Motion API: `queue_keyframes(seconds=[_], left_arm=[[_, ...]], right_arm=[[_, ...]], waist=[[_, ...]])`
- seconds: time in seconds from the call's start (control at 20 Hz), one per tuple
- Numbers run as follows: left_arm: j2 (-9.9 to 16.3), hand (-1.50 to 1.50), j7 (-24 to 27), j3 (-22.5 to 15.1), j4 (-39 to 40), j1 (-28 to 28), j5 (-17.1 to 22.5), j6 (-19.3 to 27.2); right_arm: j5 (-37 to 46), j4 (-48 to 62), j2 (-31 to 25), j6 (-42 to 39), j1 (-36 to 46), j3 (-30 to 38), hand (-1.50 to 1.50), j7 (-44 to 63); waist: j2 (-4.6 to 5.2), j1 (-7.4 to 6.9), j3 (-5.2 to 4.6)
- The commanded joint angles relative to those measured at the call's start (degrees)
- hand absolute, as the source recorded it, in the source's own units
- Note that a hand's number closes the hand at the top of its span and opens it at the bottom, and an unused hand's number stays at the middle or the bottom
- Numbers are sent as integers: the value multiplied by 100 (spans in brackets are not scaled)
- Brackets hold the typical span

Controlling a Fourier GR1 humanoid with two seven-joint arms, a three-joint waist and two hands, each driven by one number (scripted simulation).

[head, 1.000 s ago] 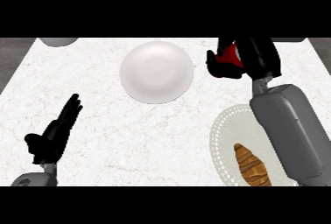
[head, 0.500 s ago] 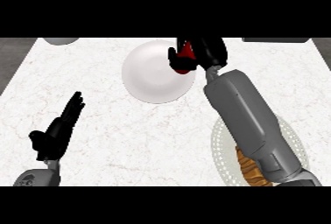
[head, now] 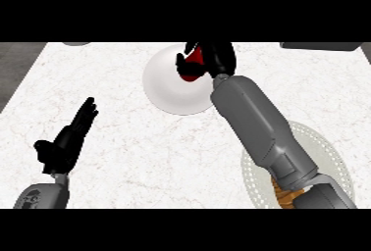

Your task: Pick the can from the placemat and place it in the plate

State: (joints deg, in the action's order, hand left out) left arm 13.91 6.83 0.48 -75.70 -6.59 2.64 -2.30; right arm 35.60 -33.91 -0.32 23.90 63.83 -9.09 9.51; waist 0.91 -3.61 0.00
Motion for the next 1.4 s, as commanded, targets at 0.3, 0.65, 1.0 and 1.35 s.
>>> queue_keyframes(seconds=[0.3,0.65,1.0,1.35], left_arm=[[13,0,-65,-7,2,-210,-45,-79],[-123,0,-33,-62,-29,-80,-119,29],[-120,0,-41,19,-153,115,-121,91],[26,0,31,226,-172,323,55,-166]], right_arm=[[-1210,1339,32,760,395,119,-150,-139],[-2384,738,32,1361,357,794,-150,-874],[-3386,584,-555,14,-437,1889,-150,-2474],[-3599,911,-927,-993,-1348,2118,-150,-3893]], waist=[[72,-169,3],[11,-19,8],[-1,162,13],[-39,218,8]])
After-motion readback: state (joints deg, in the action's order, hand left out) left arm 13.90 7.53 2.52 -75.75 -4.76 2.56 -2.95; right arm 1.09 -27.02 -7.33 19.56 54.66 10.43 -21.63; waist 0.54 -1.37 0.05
